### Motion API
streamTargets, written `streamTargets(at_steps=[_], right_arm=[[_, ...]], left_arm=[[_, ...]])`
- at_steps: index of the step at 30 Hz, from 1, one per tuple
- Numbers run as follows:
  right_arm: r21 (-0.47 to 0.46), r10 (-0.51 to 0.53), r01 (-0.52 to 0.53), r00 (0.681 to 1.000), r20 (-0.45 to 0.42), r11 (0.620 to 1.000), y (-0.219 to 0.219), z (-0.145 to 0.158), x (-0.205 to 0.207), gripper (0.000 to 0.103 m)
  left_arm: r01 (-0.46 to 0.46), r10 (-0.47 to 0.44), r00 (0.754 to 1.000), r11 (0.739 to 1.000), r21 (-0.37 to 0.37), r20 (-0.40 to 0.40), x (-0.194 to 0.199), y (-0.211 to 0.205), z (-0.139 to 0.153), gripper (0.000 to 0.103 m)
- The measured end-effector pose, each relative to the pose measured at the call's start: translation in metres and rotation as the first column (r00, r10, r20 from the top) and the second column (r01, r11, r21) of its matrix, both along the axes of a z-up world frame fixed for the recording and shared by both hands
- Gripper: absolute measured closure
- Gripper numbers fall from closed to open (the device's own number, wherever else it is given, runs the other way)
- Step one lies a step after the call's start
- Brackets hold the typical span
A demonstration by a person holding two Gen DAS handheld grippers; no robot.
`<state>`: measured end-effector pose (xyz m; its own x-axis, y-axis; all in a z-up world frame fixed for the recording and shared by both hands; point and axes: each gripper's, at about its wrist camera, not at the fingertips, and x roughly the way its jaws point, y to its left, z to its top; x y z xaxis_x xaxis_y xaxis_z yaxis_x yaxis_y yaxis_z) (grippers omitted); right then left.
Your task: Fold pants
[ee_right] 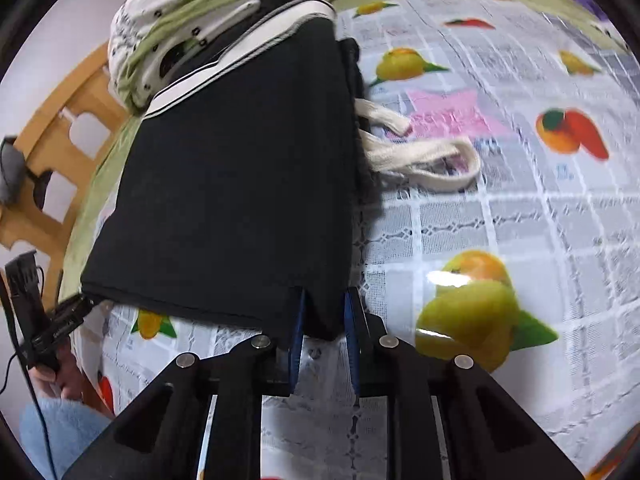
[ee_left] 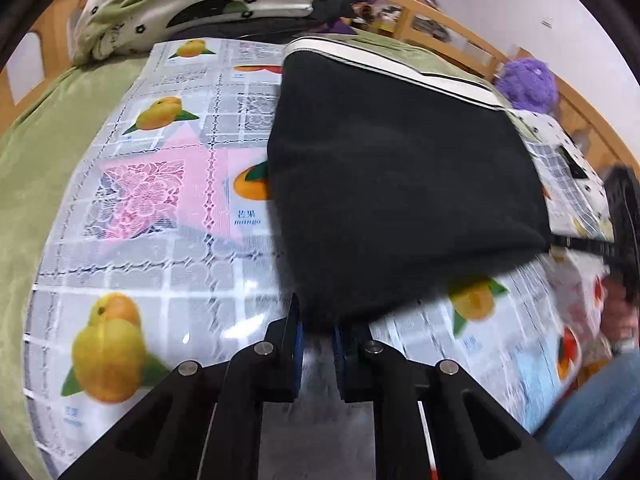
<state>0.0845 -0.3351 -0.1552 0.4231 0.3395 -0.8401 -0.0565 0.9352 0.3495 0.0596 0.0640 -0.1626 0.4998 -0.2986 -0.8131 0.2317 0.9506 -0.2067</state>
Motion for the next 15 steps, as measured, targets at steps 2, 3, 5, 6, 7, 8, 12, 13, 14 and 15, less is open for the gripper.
streamTargets(at_steps=[2,3,5,6,7,8,12,13,14,15], right_arm=[[0.012,0.004,-0.005,0.997,0.080,1.000,-0.009,0.020,-0.006,0.084],[0.006,-0.002,0.002,0.993,0.122,1.000,-0.014,0.030,-0.007,0.082],[-0.004,-0.025,0.026,0.982,0.185,1.000,-0.021,0.044,-0.001,0.072],[-0.004,-0.042,0.043,0.976,0.213,0.999,-0.021,0.050,0.006,0.070],[-0.001,-0.059,0.061,0.972,0.228,0.998,-0.022,0.053,0.016,0.067],[0.001,-0.080,0.082,0.968,0.237,0.997,-0.021,0.056,0.028,0.066],[-0.001,-0.135,0.140,0.952,0.273,0.990,-0.016,0.058,0.089,0.065],[0.002,-0.143,0.148,0.951,0.276,0.989,-0.014,0.056,0.101,0.064],[0.007,-0.139,0.143,0.953,0.270,0.990,-0.011,0.051,0.116,0.060],[0.004,-0.130,0.134,0.957,0.258,0.991,-0.010,0.044,0.126,0.058]], left_arm=[[0.001,-0.001,1.000,0.999,-0.034,0.003,-0.011,0.015,0.006,0.080],[-0.017,0.018,1.000,0.999,-0.033,0.012,-0.016,0.023,0.010,0.069],[-0.050,0.051,0.998,0.998,-0.028,0.045,-0.018,0.034,0.016,0.064],[-0.053,0.056,0.997,0.998,-0.043,0.058,-0.015,0.038,0.020,0.064],[-0.058,0.062,0.996,0.996,-0.062,0.061,-0.010,0.040,0.023,0.063],[-0.072,0.077,0.996,0.994,-0.087,0.054,-0.002,0.042,0.026,0.056],[-0.122,0.125,0.992,0.986,-0.117,0.022,0.034,0.039,0.031,0.049],[-0.123,0.126,0.992,0.984,-0.125,0.011,0.043,0.036,0.030,0.049],[-0.120,0.121,0.993,0.984,-0.134,0.001,0.049,0.034,0.028,0.049],[-0.114,0.114,0.993,0.983,-0.147,-0.013,0.056,0.031,0.025,0.049]])
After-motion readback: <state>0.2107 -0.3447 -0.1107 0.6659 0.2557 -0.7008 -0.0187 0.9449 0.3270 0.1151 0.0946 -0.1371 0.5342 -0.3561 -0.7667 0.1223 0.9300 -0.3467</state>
